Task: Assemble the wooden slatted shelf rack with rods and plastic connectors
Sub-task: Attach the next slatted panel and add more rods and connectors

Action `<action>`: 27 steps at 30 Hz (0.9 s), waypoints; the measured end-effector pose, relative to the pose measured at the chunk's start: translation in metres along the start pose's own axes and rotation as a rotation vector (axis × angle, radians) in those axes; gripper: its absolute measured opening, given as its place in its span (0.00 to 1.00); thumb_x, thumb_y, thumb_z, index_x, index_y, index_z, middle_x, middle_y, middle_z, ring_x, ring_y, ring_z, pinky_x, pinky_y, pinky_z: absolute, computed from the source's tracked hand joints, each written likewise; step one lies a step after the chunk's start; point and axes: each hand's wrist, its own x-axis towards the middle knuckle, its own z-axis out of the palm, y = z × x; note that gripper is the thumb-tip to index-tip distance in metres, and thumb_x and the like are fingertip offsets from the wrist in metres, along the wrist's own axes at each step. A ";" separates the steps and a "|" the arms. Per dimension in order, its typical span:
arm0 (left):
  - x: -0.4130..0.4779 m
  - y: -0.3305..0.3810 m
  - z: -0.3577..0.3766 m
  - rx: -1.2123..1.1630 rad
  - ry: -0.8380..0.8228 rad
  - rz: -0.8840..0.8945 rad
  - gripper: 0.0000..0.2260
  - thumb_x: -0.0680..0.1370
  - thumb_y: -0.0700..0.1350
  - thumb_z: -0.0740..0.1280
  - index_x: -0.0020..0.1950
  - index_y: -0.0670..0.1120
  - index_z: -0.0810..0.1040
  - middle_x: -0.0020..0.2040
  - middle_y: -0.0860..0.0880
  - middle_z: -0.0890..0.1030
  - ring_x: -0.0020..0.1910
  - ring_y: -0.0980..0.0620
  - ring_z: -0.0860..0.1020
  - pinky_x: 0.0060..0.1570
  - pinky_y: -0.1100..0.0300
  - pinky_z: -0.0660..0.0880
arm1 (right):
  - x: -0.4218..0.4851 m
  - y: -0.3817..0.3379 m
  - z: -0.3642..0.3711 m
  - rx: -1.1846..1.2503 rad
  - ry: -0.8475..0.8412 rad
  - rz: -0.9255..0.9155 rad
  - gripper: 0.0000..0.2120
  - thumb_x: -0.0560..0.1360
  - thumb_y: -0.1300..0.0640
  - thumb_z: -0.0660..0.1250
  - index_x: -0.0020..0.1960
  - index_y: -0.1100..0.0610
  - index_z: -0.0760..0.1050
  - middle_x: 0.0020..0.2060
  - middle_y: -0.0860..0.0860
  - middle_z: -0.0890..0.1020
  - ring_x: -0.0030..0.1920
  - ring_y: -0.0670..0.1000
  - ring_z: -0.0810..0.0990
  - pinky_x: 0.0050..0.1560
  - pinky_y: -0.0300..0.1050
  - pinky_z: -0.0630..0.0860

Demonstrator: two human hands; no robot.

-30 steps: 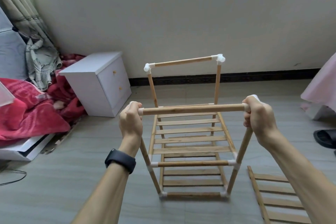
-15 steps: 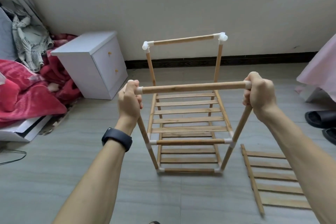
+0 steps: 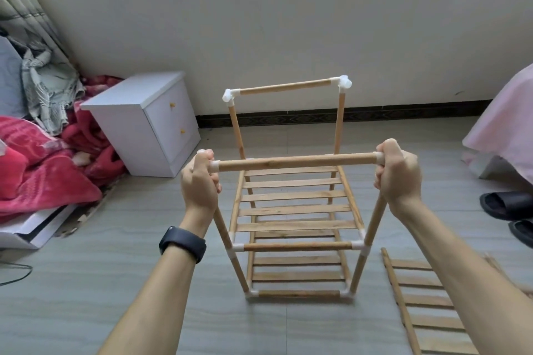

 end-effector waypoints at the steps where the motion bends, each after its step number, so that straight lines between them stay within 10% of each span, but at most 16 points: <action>1: 0.001 0.001 0.001 -0.003 0.020 0.000 0.13 0.76 0.54 0.60 0.37 0.48 0.72 0.25 0.56 0.66 0.25 0.55 0.64 0.27 0.57 0.64 | -0.002 0.000 0.002 0.016 0.005 -0.007 0.15 0.74 0.48 0.59 0.31 0.53 0.68 0.21 0.46 0.66 0.23 0.47 0.65 0.27 0.43 0.63; 5: -0.011 0.005 0.010 0.146 0.168 0.096 0.13 0.80 0.56 0.57 0.45 0.49 0.74 0.31 0.55 0.73 0.29 0.56 0.72 0.32 0.55 0.72 | -0.007 0.001 -0.002 0.047 -0.046 -0.028 0.21 0.77 0.38 0.60 0.32 0.51 0.68 0.23 0.45 0.67 0.24 0.46 0.65 0.26 0.39 0.65; 9: -0.046 -0.011 0.013 0.398 0.414 0.478 0.17 0.80 0.49 0.64 0.65 0.40 0.69 0.61 0.43 0.73 0.60 0.49 0.74 0.60 0.47 0.73 | -0.031 0.035 -0.024 -0.079 -0.086 0.022 0.35 0.73 0.23 0.51 0.45 0.56 0.72 0.36 0.51 0.76 0.36 0.49 0.75 0.41 0.42 0.73; 12: -0.076 -0.042 0.009 0.616 0.191 0.709 0.23 0.74 0.48 0.68 0.66 0.43 0.67 0.74 0.40 0.61 0.76 0.52 0.58 0.71 0.55 0.59 | -0.066 0.104 -0.062 -0.187 0.087 0.229 0.34 0.71 0.22 0.53 0.51 0.52 0.73 0.45 0.52 0.80 0.46 0.52 0.79 0.46 0.50 0.73; 16: -0.094 -0.082 0.013 1.003 -0.204 0.844 0.28 0.70 0.46 0.70 0.69 0.48 0.68 0.76 0.42 0.61 0.78 0.43 0.59 0.66 0.37 0.63 | -0.115 0.211 -0.122 -0.542 0.054 0.585 0.22 0.78 0.36 0.64 0.52 0.56 0.74 0.48 0.53 0.82 0.51 0.58 0.79 0.53 0.54 0.75; 22: -0.100 -0.142 0.054 1.305 -0.852 0.316 0.31 0.80 0.59 0.61 0.81 0.56 0.54 0.83 0.48 0.53 0.81 0.45 0.49 0.79 0.42 0.49 | -0.157 0.306 -0.157 -1.023 -0.265 0.846 0.30 0.80 0.44 0.65 0.73 0.63 0.66 0.69 0.61 0.74 0.68 0.62 0.74 0.60 0.50 0.73; 27: -0.102 -0.183 0.083 1.411 -0.992 0.303 0.31 0.79 0.70 0.42 0.81 0.63 0.44 0.83 0.52 0.45 0.82 0.45 0.42 0.78 0.38 0.42 | -0.154 0.334 -0.148 -1.249 -0.447 0.849 0.25 0.82 0.48 0.57 0.75 0.60 0.63 0.74 0.58 0.66 0.75 0.62 0.63 0.69 0.55 0.68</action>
